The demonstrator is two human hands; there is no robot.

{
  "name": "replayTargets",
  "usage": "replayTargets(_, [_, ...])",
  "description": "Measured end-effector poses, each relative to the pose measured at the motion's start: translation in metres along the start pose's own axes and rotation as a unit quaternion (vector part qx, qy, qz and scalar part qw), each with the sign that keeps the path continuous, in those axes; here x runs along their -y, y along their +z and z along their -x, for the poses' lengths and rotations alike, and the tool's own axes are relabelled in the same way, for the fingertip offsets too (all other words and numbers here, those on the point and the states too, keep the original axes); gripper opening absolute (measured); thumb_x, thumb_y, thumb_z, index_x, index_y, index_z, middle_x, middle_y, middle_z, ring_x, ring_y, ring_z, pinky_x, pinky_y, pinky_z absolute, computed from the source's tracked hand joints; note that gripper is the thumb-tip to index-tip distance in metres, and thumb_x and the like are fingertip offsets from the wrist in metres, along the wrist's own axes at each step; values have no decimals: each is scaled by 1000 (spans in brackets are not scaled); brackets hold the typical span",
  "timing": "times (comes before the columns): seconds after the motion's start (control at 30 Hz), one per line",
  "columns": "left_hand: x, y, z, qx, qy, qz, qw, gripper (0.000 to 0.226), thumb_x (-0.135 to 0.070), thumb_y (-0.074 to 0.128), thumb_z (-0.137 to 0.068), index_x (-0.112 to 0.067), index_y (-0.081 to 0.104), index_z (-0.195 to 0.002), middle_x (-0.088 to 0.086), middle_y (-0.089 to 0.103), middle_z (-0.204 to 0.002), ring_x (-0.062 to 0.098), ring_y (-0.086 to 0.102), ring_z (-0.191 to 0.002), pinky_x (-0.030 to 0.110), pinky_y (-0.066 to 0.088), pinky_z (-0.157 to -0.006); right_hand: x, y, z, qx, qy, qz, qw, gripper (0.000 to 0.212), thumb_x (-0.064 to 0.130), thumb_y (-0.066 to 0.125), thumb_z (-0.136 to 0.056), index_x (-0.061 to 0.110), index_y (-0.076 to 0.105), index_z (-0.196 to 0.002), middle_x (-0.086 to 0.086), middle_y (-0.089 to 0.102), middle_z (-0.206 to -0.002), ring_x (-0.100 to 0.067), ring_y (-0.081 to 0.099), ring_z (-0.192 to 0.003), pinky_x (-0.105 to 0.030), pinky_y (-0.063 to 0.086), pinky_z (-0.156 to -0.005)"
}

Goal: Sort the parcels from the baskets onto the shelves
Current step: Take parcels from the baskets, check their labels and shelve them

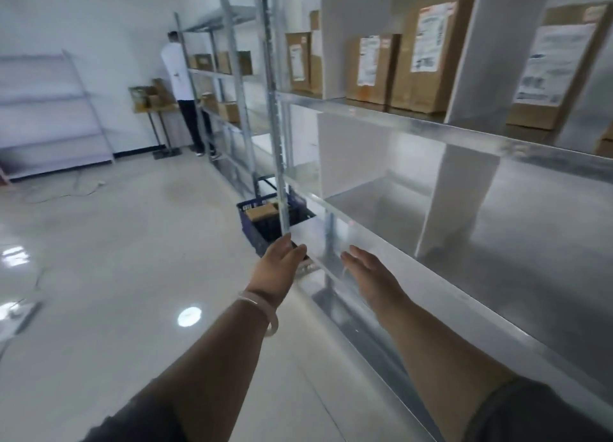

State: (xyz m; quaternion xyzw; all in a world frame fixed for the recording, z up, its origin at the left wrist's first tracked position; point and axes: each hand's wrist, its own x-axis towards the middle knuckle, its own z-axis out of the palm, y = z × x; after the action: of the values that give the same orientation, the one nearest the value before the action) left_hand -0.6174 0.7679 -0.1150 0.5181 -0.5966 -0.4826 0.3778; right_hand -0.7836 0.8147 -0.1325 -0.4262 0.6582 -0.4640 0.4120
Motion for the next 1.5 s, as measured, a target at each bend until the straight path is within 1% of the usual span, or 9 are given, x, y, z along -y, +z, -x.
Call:
replayTargets(0.2, [11, -40, -77, -34, -23, 5, 999, 55, -34, 53, -98, -21, 38, -149, 7, 52, -143, 23, 50, -129, 43, 40, -109, 12, 57, -102, 57, -15, 10, 998, 51, 44, 47, -99, 26, 40, -146, 3, 39, -150, -20, 41, -134, -43, 33, -113])
replayTargets(0.37, [1, -64, -165, -58, -45, -1, 997, 50, -36, 51, -99, -23, 40, -146, 5, 52, -142, 21, 50, -126, 43, 39, -109, 36, 92, -203, 92, -19, 10, 995, 50, 46, 48, -98, 30, 40, -145, 6, 45, -143, -13, 47, -119, -35, 42, -99])
replayTargets(0.6, [11, -116, -276, -102, -82, 25, 991, 50, -35, 53, -97, -26, 42, -146, -6, 59, -120, 20, 53, -125, 48, 38, -111, 67, 170, -329, 155, -22, -28, 987, 55, 48, 51, -96, 32, 38, -146, 8, 47, -140, -15, 45, -127, -44, 37, -109])
replayTargets(0.73, [34, -163, -339, -125, -105, 58, 985, 51, -38, 54, -97, -29, 41, -145, -5, 58, -127, 18, 55, -121, 42, 45, -101, 73, 226, -386, 187, -24, -13, 982, 55, 52, 50, -94, 36, 38, -145, 7, 41, -148, -16, 39, -135, -50, 32, -113])
replayTargets(0.9, [61, -230, -430, -115, -95, 81, 985, 51, -38, 54, -97, -30, 42, -146, -6, 59, -125, 17, 56, -119, 42, 42, -106, 96, 303, -471, 181, -20, -24, 983, 55, 55, 49, -93, 38, 39, -145, 9, 42, -148, -15, 39, -135, -47, 30, -115])
replayTargets(1.13, [72, -332, -567, -84, -113, 126, 982, 46, -35, 54, -98, -31, 44, -143, -6, 58, -123, 19, 54, -120, 40, 44, -97, 142, 404, -576, 146, -9, -39, 989, 47, 51, 48, -95, 40, 43, -140, 8, 43, -145, -16, 41, -133, -46, 33, -112])
replayTargets(1.27, [84, -352, -640, -58, -136, 141, 979, 46, -37, 53, -98, -31, 44, -142, -2, 56, -130, 21, 53, -123, 45, 42, -104, 153, 437, -631, 124, 2, -51, 991, 45, 46, 46, -98, 37, 42, -142, 9, 46, -136, -14, 43, -129, -39, 36, -107])
replayTargets(1.4, [97, -362, -707, -28, -146, 137, 979, 36, -36, 50, -100, -33, 48, -135, -7, 58, -117, 21, 52, -122, 50, 38, -109, 153, 468, -688, 105, 4, -59, 993, 46, 48, 48, -97, 37, 42, -142, 8, 45, -139, -16, 41, -133, -47, 33, -113])
replayTargets(1.5, [105, -373, -763, -24, -138, 121, 983, 46, -37, 53, -98, -30, 44, -142, -6, 57, -123, 21, 52, -123, 50, 39, -108, 155, 487, -740, 99, 9, -75, 992, 49, 51, 48, -96, 36, 42, -142, 8, 45, -142, -16, 42, -132, -48, 32, -114])
